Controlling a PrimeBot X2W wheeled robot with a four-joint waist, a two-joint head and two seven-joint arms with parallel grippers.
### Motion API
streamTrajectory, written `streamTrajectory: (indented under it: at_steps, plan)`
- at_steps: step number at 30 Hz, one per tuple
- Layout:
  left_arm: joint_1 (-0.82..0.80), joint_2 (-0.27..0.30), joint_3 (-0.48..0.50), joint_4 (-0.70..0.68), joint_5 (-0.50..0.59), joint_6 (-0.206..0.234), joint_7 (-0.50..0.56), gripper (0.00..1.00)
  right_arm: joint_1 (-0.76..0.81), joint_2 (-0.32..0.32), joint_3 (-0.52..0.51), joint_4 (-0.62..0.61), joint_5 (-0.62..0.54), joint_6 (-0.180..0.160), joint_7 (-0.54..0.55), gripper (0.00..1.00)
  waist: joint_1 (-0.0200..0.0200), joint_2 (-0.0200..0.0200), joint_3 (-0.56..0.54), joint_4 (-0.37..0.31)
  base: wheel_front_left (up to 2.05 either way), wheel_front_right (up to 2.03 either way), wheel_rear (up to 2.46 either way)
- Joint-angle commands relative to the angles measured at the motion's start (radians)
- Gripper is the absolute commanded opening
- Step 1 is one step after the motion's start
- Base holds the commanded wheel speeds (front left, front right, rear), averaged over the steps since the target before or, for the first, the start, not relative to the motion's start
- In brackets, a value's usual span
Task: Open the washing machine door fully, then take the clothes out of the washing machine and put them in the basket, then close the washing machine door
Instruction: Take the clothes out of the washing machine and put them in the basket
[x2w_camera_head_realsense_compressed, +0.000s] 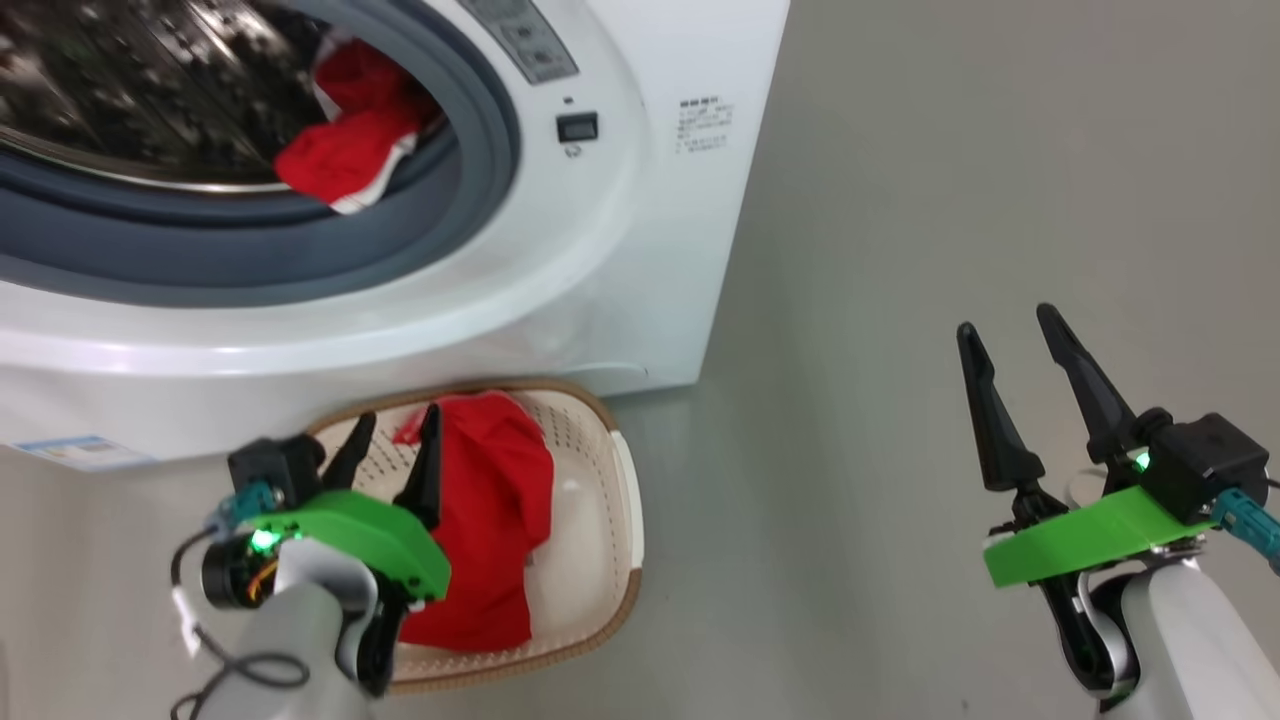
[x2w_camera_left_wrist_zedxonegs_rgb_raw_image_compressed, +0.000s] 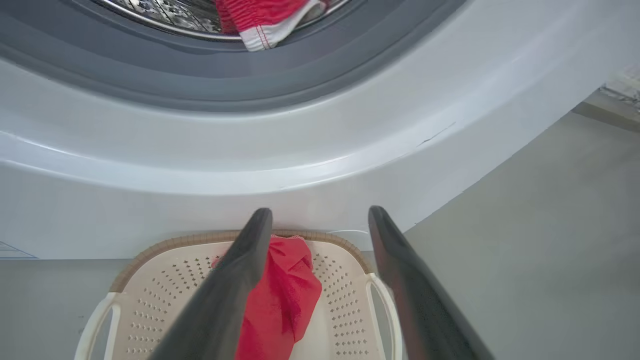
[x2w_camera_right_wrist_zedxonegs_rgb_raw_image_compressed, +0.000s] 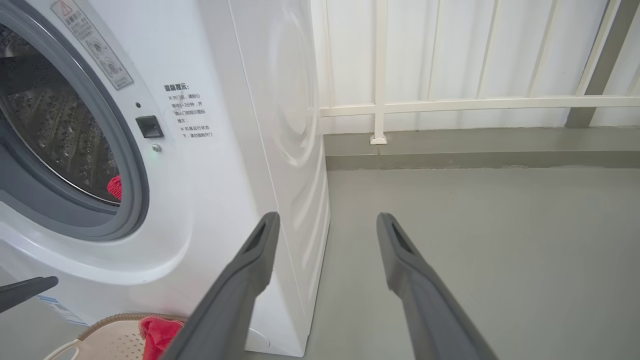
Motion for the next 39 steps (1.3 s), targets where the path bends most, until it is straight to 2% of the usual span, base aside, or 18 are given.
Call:
streamTrajectory:
  at_steps: [1,7,17,26,31,39]
  plan:
    - [0.047,0.029,0.04,-0.06,0.015,-0.005,-0.012,1.0,0.02,-0.013,0.015,-0.026,-0.001,0.005,-0.006,1.0,0.0,-0.0001,-0.058,0.024,0.0,0.0,0.0]
    - [0.158,0.029,0.096,-0.233,0.052,-0.001,-0.012,1.0,0.052,-0.02,0.001,-0.036,-0.008,0.005,-0.006,1.0,0.0,-0.0001,-0.116,0.032,0.0,0.0,0.0]
    - [0.317,0.031,0.176,-0.432,0.105,0.005,-0.012,1.0,0.126,-0.01,-0.031,-0.053,-0.025,0.005,-0.006,1.0,0.0,-0.0001,-0.207,0.028,0.0,0.0,0.0]
    - [0.456,0.034,0.194,-0.65,0.188,-0.002,-0.012,1.0,0.198,-0.003,-0.07,-0.114,-0.038,0.005,-0.006,1.0,0.0,-0.0001,-0.28,0.023,0.0,0.0,0.0]
    - [0.522,0.031,0.212,-0.721,0.2,-0.004,-0.012,1.0,0.24,0.011,-0.101,-0.175,-0.046,0.005,-0.006,1.0,0.0,-0.0001,-0.314,0.022,0.0,0.0,0.0]
    - [0.582,0.027,0.218,-0.756,0.202,-0.005,-0.012,1.0,0.282,0.019,-0.102,-0.188,-0.055,0.005,-0.006,1.0,0.0,-0.0001,-0.338,0.026,0.0,0.0,0.0]
